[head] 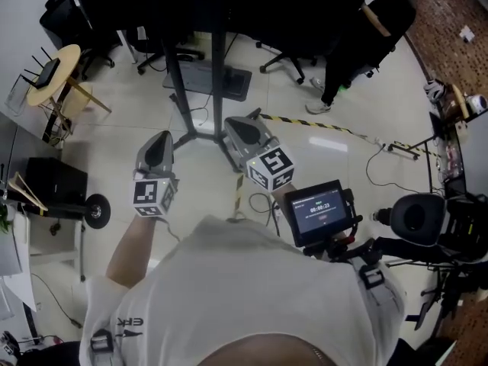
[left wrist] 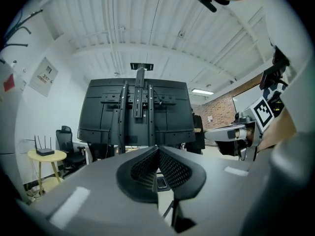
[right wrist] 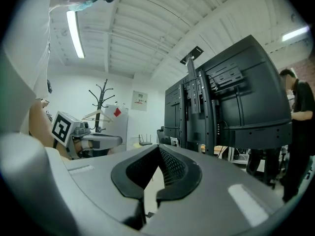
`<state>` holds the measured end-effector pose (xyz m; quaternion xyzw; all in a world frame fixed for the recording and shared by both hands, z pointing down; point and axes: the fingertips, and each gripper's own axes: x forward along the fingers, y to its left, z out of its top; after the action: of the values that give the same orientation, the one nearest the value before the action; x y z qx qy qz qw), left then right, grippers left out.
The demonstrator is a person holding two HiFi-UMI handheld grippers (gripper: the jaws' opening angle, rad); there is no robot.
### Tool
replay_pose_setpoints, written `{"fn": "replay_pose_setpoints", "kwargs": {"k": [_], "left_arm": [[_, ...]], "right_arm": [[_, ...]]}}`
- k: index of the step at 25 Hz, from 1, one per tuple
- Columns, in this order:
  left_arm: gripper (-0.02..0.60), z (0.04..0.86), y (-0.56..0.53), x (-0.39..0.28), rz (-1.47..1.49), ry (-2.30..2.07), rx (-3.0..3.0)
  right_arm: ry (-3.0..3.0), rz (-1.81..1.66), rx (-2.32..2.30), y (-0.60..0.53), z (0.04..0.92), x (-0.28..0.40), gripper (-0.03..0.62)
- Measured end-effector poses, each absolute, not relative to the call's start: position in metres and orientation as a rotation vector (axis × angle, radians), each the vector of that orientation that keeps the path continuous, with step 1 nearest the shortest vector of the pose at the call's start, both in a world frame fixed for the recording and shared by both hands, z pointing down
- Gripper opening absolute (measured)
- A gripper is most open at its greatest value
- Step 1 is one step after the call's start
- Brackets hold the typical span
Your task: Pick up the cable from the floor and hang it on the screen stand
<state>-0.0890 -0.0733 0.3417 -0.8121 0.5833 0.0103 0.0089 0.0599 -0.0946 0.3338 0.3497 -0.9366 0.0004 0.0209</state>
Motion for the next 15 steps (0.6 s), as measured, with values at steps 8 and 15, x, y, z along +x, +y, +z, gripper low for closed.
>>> {"fn": "replay_pose_setpoints", "kwargs": {"k": [8,15], "left_arm": [[0.002,0.361,-0.066,-0.081,-0.012,1.824,-2.538],[0.002,0.374,-0.069,-0.081,-0.063,1.812,-2.513]], "right_arm": [[-2.868,0.069,1.104,-0.083,0.356,0.076,0.014],[-2.86,0.1,1.098,-0.088,0.367,0.077,0.014]]}}
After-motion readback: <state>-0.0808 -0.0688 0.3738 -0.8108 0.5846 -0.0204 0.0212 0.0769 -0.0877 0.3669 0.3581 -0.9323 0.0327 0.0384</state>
